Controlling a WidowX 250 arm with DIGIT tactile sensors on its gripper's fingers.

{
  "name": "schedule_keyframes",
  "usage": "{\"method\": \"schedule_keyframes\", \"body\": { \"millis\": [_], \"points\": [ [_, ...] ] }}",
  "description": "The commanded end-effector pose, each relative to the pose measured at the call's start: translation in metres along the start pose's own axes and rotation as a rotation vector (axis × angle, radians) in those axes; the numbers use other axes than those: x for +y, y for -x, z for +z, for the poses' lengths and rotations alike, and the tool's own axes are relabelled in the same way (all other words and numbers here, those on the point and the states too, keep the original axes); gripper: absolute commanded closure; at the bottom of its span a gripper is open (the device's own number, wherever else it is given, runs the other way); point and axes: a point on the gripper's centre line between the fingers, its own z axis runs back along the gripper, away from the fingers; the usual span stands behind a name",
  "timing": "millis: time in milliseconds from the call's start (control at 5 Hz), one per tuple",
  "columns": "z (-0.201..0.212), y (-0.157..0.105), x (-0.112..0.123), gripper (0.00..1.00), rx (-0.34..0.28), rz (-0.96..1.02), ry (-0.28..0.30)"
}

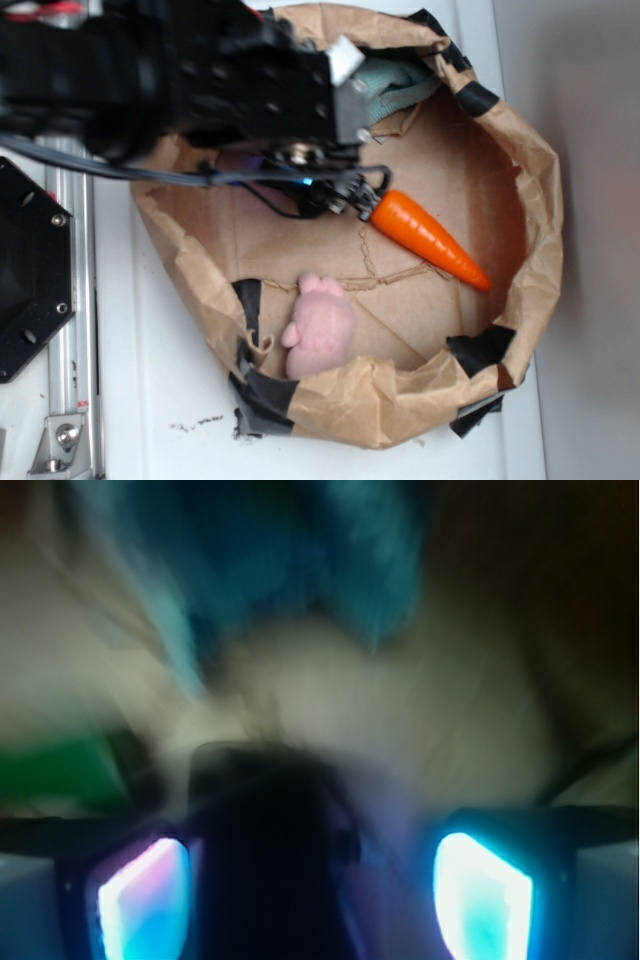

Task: Grab the black box.

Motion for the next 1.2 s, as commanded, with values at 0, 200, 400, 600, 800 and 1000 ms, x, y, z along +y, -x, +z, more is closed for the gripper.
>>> {"method": "schedule_keyframes", "body": {
  "millis": [0, 200, 400, 600, 800, 1000],
  "points": [
    [0.008, 0.01, -0.015, 0.0, 0.006, -0.024, 0.022],
    [0.011, 0.012, -0.013, 1.0, 0.017, 0.001, 0.035],
    [0.018, 0.011, -0.008, 1.0, 0.007, 0.005, 0.046],
    [0.029, 0.009, -0.006, 1.0, -0.007, 0.002, 0.045],
    [0.064, 0.009, -0.001, 1.0, -0.024, -0.038, 0.107],
    [0.108, 0.006, 0.0, 1.0, -0.011, -0.114, 0.173]
  ]
}}
